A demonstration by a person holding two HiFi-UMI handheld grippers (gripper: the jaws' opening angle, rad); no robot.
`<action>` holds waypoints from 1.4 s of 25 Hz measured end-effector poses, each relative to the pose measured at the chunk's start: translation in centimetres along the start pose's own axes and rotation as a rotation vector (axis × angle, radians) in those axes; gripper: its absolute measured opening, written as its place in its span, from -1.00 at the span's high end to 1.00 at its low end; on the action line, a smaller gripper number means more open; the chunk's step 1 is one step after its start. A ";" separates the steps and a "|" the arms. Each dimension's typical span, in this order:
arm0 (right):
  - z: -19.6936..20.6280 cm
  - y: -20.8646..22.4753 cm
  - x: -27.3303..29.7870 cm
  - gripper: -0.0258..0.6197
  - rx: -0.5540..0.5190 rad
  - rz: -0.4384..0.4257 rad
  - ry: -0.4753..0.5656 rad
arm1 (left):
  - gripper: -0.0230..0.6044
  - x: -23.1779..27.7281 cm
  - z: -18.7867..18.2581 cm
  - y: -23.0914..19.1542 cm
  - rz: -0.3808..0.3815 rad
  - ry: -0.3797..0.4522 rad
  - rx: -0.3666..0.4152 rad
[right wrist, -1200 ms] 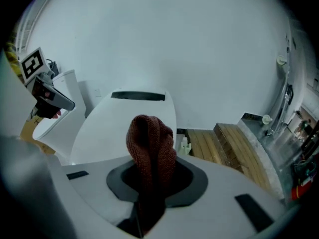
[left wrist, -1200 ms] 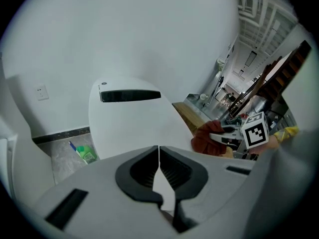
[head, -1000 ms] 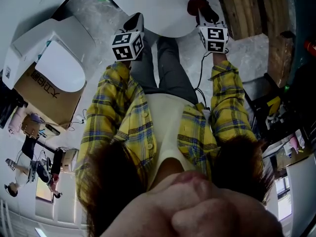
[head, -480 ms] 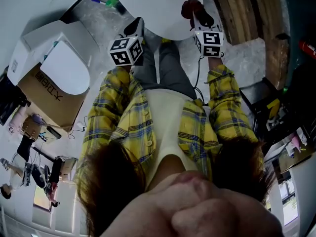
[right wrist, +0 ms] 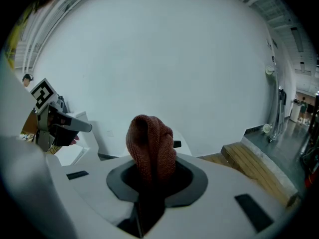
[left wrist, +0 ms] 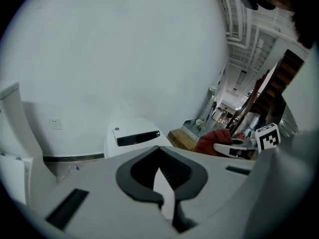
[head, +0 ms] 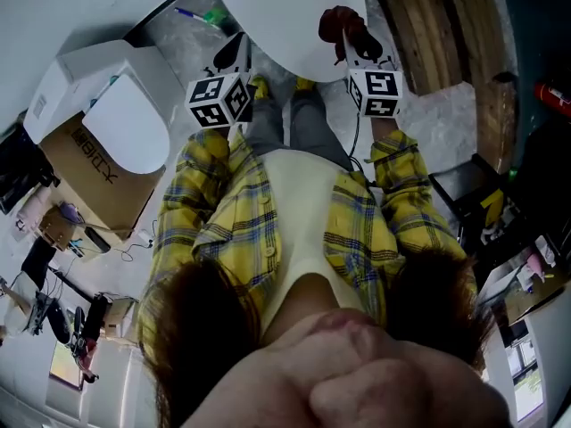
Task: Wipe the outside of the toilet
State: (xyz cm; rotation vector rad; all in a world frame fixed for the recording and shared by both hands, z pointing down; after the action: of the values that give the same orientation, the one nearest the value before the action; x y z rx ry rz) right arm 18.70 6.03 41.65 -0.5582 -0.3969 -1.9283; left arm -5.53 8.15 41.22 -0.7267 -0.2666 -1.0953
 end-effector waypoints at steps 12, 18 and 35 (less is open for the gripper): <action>-4.1 -3.4 -2.8 0.65 0.074 -0.018 0.068 | 0.90 -4.6 -3.6 -1.9 -0.087 0.069 0.081; -5.6 -4.7 -3.5 0.66 0.106 -0.026 0.101 | 0.90 -6.6 -4.2 -1.7 -0.106 0.108 0.082; -7.4 -6.9 -5.1 0.66 0.129 -0.039 0.137 | 0.90 -9.7 -5.6 -1.3 -0.103 0.189 0.072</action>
State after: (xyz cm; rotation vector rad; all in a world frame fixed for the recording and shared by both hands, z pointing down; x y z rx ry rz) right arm 12.68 8.94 32.47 -0.3346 -0.4436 -1.9491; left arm -11.86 11.11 32.41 -0.5463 -0.1828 -1.2372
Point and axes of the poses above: the fingertips, and each gripper's own axes: x forward along the fingers, y to its right, z out of its underside, the point moved 4 cm from there along -x, backward along the fingers, and after that the axes turned 3 degrees about z, right-handed, at the moved point
